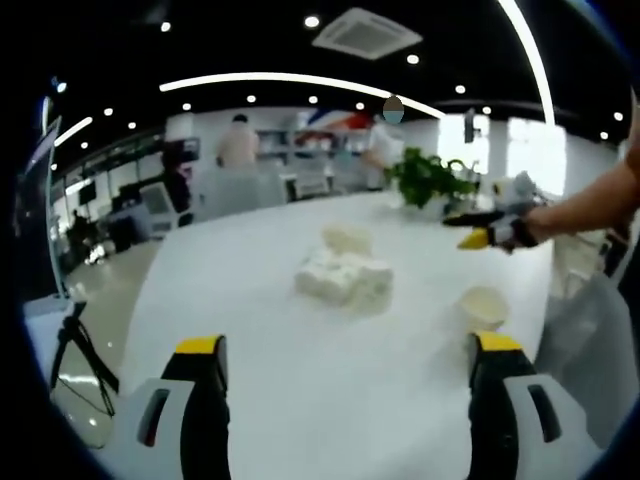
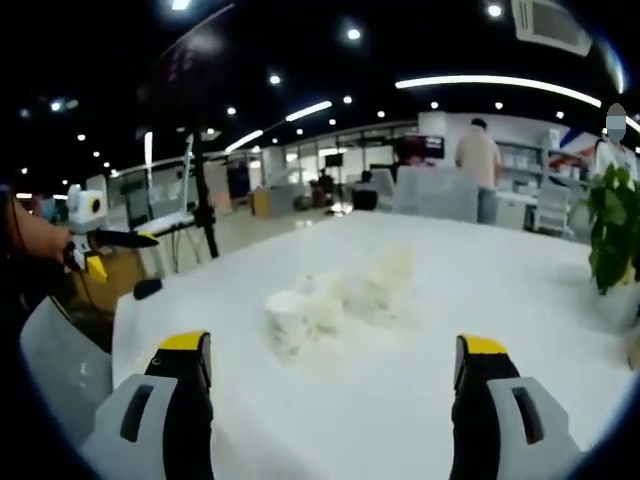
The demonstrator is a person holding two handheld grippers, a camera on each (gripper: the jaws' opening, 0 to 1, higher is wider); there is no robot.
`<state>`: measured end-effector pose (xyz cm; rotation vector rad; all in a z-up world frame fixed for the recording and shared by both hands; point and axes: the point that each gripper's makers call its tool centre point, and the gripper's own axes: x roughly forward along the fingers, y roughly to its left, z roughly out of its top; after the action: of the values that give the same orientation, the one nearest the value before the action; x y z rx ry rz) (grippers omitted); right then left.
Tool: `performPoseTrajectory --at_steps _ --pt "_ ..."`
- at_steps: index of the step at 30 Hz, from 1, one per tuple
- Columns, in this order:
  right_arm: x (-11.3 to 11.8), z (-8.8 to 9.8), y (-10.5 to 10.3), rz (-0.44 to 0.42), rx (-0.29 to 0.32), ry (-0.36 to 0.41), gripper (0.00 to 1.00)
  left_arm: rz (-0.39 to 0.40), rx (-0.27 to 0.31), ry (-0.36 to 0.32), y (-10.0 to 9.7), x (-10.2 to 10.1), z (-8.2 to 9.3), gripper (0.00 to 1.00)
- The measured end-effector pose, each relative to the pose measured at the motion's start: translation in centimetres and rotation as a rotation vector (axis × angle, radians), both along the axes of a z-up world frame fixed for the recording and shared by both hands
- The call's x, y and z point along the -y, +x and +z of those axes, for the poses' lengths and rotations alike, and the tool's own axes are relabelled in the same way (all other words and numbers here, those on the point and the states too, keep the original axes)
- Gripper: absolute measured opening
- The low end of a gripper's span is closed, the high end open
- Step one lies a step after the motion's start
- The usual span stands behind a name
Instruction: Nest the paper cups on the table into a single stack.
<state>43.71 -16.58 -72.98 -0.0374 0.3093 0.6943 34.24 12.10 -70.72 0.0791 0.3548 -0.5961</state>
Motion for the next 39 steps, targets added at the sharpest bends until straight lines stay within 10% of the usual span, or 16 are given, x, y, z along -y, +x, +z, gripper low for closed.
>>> performPoseTrajectory --at_steps 39 --pt "-2.4 -2.0 9.3 0.037 0.012 -0.031 0.93 0.023 -0.063 0.033 -1.8 0.8 -2.5 0.99"
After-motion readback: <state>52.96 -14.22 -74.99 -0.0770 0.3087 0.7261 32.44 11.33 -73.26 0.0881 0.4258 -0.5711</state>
